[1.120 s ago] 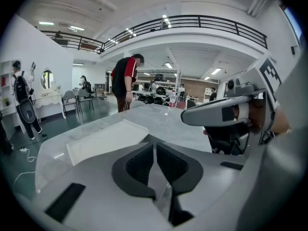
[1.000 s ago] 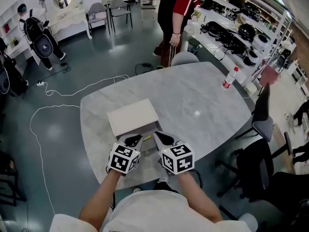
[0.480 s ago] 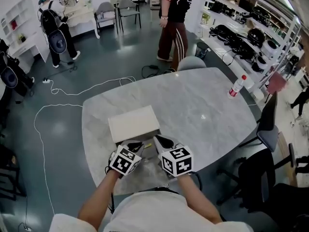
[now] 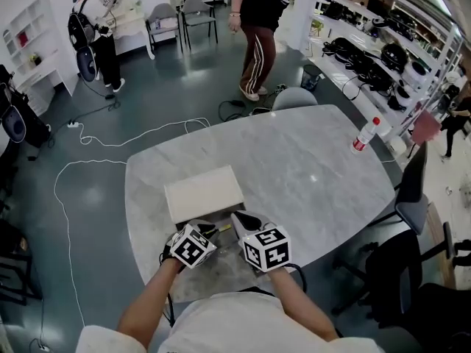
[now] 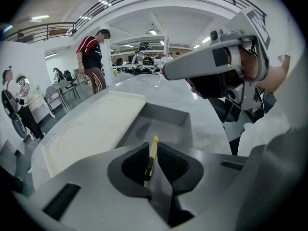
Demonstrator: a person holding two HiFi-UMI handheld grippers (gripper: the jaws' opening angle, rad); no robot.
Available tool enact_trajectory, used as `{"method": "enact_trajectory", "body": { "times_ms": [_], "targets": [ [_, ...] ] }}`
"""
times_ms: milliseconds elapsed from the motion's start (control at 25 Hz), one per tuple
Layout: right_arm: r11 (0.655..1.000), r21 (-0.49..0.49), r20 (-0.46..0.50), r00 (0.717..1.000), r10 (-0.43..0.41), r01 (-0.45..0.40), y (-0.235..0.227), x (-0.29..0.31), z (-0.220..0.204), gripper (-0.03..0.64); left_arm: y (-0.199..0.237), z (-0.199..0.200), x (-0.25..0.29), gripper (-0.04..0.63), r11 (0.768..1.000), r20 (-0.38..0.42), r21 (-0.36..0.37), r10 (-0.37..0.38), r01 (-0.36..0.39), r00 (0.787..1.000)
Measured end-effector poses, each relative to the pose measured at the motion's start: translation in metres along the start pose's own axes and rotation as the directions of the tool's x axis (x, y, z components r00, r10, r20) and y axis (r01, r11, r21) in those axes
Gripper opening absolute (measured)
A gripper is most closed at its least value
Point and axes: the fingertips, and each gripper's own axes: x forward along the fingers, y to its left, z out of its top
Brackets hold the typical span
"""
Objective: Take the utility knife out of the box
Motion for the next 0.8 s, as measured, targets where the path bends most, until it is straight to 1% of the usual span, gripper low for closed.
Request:
{"method": "enact_trajectory", "body": {
  "times_ms": [160,200,280,440,560,800],
  "targets": [
    [1.0,0.003,-0.006,1.0,0.003,-0.003,-0.003,0.004,-0.002,0.005,-0.001,-0.011,0.01,0.029,0.998,-0.059,0.043,-0.036,0.039,0.998],
    [1.0,0.004,-0.008,1.0,0.003,-0.003,-0.003,0.005,-0.003,0.005,-0.003,-0.014,0.012,0.037,0.997,-0.08,0.059,-0.048,0.053,0.996],
    [1.0,0.008,-0.013,1.0,0.003,-0.003,-0.004,0.006,-0.004,0.005,-0.004,-0.016,0.015,0.08,0.994,-0.115,0.084,-0.065,0.075,0.991],
    [1.0,0.014,-0.016,1.0,0.004,-0.004,-0.007,0.008,-0.002,0.005,0.0,-0.018,0.021,0.086,0.989,-0.152,0.118,-0.072,0.091,0.986],
    [1.0,0.018,-0.018,1.0,0.002,-0.002,-0.008,0.009,-0.002,0.005,0.003,-0.023,0.026,0.095,0.981,-0.195,0.164,-0.073,0.106,0.978],
    [1.0,0.026,-0.023,1.0,0.004,-0.003,-0.011,0.013,-0.004,0.005,0.003,-0.027,0.031,0.121,0.965,-0.253,0.216,-0.091,0.148,0.963]
  ]
}}
